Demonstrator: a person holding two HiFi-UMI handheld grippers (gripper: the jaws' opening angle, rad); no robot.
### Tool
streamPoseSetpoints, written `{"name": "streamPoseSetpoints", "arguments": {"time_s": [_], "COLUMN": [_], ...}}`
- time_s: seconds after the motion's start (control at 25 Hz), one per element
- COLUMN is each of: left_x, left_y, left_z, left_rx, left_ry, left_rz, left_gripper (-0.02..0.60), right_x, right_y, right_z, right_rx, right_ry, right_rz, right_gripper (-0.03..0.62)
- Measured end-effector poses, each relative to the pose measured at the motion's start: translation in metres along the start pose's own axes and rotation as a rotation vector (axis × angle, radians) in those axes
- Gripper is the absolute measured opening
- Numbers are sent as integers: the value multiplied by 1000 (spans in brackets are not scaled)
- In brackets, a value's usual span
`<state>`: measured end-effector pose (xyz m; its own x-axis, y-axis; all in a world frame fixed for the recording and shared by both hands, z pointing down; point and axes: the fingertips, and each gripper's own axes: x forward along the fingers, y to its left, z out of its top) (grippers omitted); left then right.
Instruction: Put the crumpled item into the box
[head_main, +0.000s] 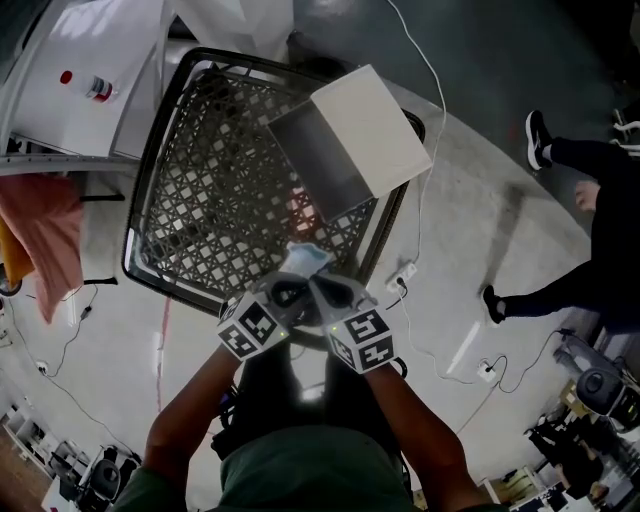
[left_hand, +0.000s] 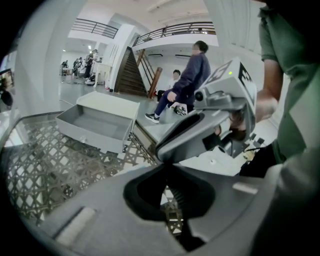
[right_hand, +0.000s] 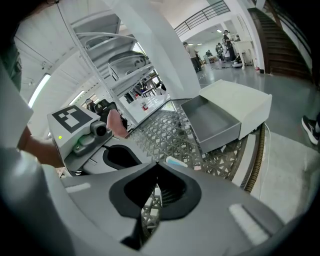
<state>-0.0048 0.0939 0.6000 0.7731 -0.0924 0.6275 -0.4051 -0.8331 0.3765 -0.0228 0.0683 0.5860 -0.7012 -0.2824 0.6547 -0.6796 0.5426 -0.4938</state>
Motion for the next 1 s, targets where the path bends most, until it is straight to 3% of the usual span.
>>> {"name": "streamPoseSetpoints", "arguments": {"time_s": [0.48,0.64,0.88,1.0], "left_x": [10,11,13,14], "left_y": [1,4,12,21], "left_z": [-12,-17,-26,-31], "left_rx": [-9,-9,-7,-9], "left_ry": [-1,11,30,40], "left_rz": [30,47,93,132], "left_gripper": [10,45,89,143], "right_x": [3,6,14,19], "right_y": [-14,-19,-25,-29], "right_z": [-18,-23,-30,-32], "right_rx": [-53,-57,-57,-52], "right_ry": [-1,11,28,35], "right_rz": [-58,-67,-72,-81], "right_gripper": [22,74,103,122]}}
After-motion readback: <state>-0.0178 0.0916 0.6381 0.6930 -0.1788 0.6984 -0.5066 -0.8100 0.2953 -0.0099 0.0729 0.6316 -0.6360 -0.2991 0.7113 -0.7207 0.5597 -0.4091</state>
